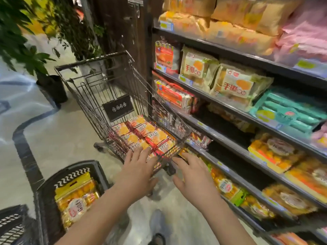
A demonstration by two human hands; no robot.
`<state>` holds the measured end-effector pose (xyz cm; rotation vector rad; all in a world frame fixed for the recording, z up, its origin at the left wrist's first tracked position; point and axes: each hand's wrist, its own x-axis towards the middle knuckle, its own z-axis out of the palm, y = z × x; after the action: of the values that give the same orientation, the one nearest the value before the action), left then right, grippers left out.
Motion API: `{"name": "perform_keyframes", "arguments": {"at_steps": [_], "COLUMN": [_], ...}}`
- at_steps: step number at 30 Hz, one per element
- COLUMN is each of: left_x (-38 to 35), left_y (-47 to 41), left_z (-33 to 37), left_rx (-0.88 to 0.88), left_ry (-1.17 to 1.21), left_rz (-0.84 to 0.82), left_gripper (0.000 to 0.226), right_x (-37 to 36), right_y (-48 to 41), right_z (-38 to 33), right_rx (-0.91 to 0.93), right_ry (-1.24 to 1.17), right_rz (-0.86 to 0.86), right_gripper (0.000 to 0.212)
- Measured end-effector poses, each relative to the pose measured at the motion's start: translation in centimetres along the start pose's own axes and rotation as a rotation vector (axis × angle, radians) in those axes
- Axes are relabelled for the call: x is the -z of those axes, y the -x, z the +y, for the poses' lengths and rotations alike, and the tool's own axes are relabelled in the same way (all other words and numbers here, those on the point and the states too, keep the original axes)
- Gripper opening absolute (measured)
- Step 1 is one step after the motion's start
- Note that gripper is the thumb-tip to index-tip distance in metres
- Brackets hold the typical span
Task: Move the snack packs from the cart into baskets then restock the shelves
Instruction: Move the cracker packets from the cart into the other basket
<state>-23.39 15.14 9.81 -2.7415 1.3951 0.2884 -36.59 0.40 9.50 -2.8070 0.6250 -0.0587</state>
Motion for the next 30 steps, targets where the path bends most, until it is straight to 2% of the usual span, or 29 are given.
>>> {"name": "perform_keyframes", "arguments": {"at_steps": [6, 10, 14, 18, 23, 30], "left_x": [0.0, -0.2, -1.1, -2.2, -3.5, -5.5], "left_y": [-10.5, -14.4, -17.0, -18.9, -21.4, -25.8], "left_z": [-4.0, -5.7, -6.8, -7.1, -6.6, -4.2], "left_rx": [0.07, 0.098, 0.191, 0.281, 0.439, 0.639], "left_ry": [0.106, 0.13, 0.192, 0.243, 0.284, 0.35], "left_rz": [-0.126, -0.191, -0.209, -0.235, -0.292, -0.396], "left_gripper": [0.072, 0.072, 0.07, 0.069, 0.067, 0.071], "right_x": [0.1, -0.3, -2.3, -5.0, -5.7, -7.0], "right_y": [-13.0, -19.0, -23.4, -27.4, -32.4, -38.1], "right_z": [2.1, 3.6, 4.6, 6.2, 7.9, 11.8], "right_rx": [0.068, 0.123, 0.172, 0.246, 0.369, 0.469], "right_ry": [0.068, 0.075, 0.09, 0.022, 0.035, 0.104], "right_rz": [-0.106, -0.222, -0.332, -0.331, -0.438, -0.699], "right_gripper": [0.054, 0.056, 0.057, 0.051, 0.051, 0.059]}}
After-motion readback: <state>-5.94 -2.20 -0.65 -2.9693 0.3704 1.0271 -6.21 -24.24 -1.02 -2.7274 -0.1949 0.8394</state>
